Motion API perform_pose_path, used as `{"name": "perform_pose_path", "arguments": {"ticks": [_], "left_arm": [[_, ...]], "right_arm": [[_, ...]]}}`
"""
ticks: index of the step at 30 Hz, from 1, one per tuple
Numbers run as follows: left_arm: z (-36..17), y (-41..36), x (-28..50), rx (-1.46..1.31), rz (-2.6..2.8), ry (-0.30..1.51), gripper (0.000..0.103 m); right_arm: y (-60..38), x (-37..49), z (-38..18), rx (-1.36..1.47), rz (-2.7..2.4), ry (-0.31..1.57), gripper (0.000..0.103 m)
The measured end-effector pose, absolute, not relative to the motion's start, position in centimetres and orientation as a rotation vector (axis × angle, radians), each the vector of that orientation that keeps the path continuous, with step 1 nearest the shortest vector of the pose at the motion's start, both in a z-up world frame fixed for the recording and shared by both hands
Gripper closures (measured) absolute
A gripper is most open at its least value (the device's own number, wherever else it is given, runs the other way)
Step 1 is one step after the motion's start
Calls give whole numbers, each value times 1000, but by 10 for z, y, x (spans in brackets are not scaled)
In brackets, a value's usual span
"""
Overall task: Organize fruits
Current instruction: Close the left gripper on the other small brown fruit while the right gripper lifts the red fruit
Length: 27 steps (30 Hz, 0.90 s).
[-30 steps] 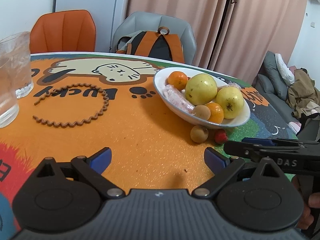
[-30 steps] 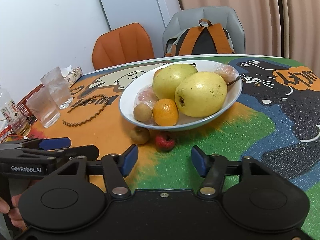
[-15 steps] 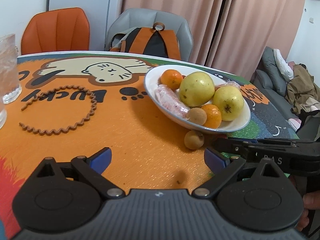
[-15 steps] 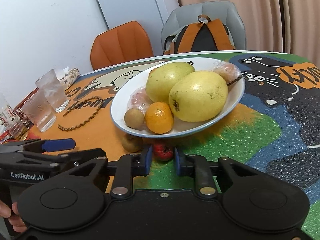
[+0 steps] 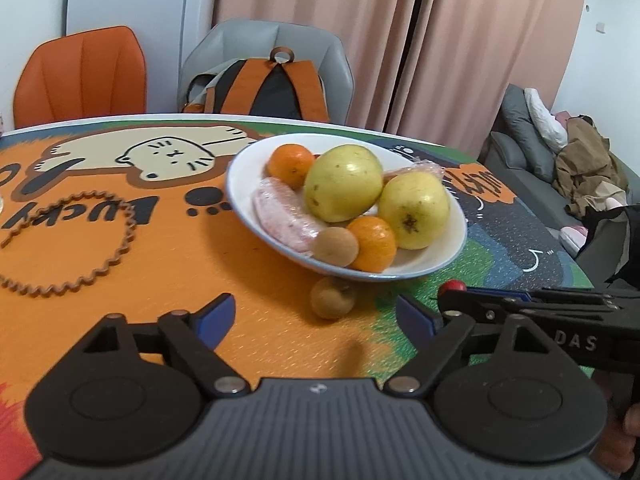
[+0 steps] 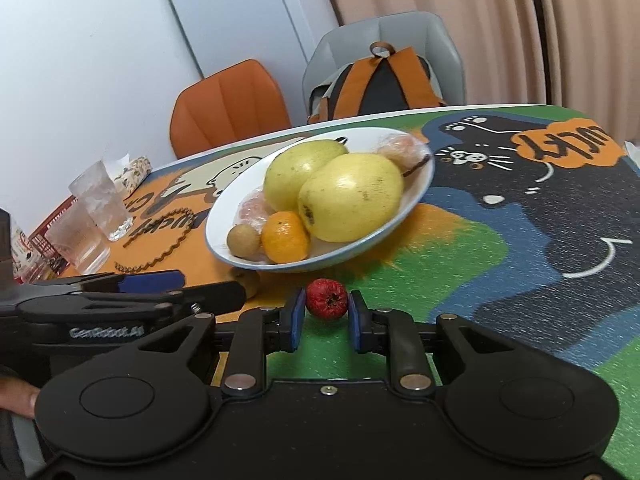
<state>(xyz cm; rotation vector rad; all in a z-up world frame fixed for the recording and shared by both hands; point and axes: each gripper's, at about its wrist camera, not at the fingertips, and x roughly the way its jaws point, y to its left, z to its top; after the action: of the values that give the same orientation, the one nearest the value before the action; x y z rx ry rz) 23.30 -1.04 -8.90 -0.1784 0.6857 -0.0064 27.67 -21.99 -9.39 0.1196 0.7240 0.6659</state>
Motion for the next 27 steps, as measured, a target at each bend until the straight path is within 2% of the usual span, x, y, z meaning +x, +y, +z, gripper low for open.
{"name": "perform_pose_path", "arguments": {"ticks": [5, 10, 15, 16, 27], "left_arm": [[-92, -22, 242, -150, -13, 696, 41], [-98, -27, 250, -142, 5, 701, 45], [-103, -31, 254, -101, 27, 684, 66], [-103, -31, 253, -94, 29, 684, 78], [-82, -22, 234, -128, -1, 681, 78]], "right_arm": [[-233, 273, -91, 127, 654, 719, 82], [-243, 272, -84, 131, 634, 703, 82], [-247, 271, -77, 129, 629, 686, 82], [-247, 271, -76, 129, 629, 684, 82], [-244, 270, -65, 124, 640, 658, 82]]}}
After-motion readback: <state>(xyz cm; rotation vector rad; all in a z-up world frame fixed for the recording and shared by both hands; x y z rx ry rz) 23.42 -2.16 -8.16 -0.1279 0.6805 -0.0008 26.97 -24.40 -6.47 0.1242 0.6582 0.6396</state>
